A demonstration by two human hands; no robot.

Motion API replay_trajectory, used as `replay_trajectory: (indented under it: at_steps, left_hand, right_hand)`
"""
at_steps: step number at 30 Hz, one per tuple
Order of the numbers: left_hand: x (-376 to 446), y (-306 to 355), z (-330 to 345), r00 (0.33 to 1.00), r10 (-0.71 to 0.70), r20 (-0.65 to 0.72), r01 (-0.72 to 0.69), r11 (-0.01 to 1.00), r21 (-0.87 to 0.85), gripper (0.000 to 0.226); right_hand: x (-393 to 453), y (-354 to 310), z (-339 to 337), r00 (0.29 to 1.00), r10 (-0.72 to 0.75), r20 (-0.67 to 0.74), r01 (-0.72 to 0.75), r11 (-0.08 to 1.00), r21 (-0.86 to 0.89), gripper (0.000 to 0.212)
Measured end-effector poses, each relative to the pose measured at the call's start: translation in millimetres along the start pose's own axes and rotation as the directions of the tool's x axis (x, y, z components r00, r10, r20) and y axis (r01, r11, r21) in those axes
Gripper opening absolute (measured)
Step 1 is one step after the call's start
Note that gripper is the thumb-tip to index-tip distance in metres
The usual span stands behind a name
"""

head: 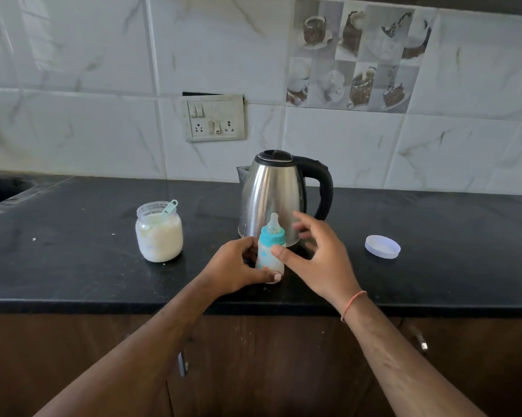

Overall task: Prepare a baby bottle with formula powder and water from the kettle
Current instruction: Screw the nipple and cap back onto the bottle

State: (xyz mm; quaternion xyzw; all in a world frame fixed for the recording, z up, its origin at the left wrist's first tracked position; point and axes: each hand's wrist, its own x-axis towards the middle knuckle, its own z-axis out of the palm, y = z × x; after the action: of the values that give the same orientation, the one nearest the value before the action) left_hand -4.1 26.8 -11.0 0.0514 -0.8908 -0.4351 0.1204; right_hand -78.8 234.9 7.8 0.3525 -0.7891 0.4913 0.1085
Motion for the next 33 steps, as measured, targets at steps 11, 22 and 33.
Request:
replay_trajectory:
  at_steps: [11, 22, 33]
  left_hand:
    - [1.4, -1.2, -1.3, 1.0, -0.017, 0.026, 0.016, 1.0, 0.024, 0.073]
    - [0.9, 0.1, -2.0, 1.0, -0.014, 0.026, 0.014, 1.0, 0.021, 0.063]
    - [2.2, -3.8, 0.0, 1.0, 0.012, -0.003, -0.012, 1.0, 0.014, 0.07]
  right_hand:
    - [-5.4, 70.7, -59.2, 0.98, 0.19, -0.052, -0.194, 0.892, -0.408, 0.073]
    - [4.0, 3.5, -40.5, 0.99, -0.021, -0.138, 0.051, 0.974, 0.222, 0.049]
    - [30.9, -24.1, -12.7, 0.957, -0.248, 0.148, 0.265, 0.958, -0.106, 0.047]
